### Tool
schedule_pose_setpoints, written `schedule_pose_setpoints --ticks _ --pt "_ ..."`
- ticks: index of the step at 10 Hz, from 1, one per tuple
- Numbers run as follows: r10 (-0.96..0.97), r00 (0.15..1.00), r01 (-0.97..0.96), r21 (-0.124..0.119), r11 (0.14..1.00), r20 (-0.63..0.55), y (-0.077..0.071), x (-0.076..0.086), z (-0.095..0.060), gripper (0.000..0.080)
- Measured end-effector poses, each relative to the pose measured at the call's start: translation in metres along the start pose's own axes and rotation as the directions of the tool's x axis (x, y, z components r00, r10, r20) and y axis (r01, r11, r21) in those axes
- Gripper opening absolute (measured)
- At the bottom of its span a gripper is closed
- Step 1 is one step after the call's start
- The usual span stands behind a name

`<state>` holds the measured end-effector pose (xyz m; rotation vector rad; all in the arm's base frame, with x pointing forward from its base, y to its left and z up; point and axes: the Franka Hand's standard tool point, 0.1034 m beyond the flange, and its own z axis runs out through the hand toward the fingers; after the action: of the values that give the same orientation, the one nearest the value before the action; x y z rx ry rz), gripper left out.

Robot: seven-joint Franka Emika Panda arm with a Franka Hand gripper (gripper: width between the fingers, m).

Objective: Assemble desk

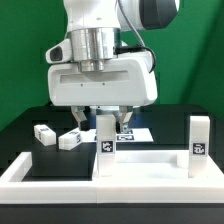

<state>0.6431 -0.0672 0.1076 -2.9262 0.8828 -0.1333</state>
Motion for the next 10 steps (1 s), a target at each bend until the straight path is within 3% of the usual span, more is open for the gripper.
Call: schedule_pose_setpoints --ticks 1,2,3,5,6,7,8,9,10 --pt "-0.048 0.999 0.048 0.000 0.999 0.000 -0.0005 -0.0002 0.0000 0.0649" --pt "-0.286 0.958 0.286 -0.028 0.958 -0.005 -0.0039 0.0012 -0.0013 0.0649" --pt "-0.390 0.921 0.390 -0.025 0.921 -0.004 -0.0075 0.0009 -0.0018 0.0649" --pt "-0.349 0.937 0.349 -0.025 0.937 -0.003 -0.0061 0.0009 -0.0014 0.0649" --pt "-0.350 0.937 0.350 -0.025 0.936 -0.003 -0.0060 0.0009 -0.0014 0.0555" --pt "-0.318 0.948 0.318 -0.024 0.948 -0.004 -0.0064 0.0008 -0.0013 0.0555" --pt "-0.230 0.973 0.230 -0.022 0.973 -0.006 -0.0070 0.0004 -0.0012 0.0356" --pt "-0.195 0.981 0.195 -0.022 0.981 -0.007 -0.0066 0.0006 -0.0012 0.0288" --pt "-0.114 0.993 0.114 -0.022 0.993 -0.009 -0.0062 0.0008 -0.0012 0.0288"
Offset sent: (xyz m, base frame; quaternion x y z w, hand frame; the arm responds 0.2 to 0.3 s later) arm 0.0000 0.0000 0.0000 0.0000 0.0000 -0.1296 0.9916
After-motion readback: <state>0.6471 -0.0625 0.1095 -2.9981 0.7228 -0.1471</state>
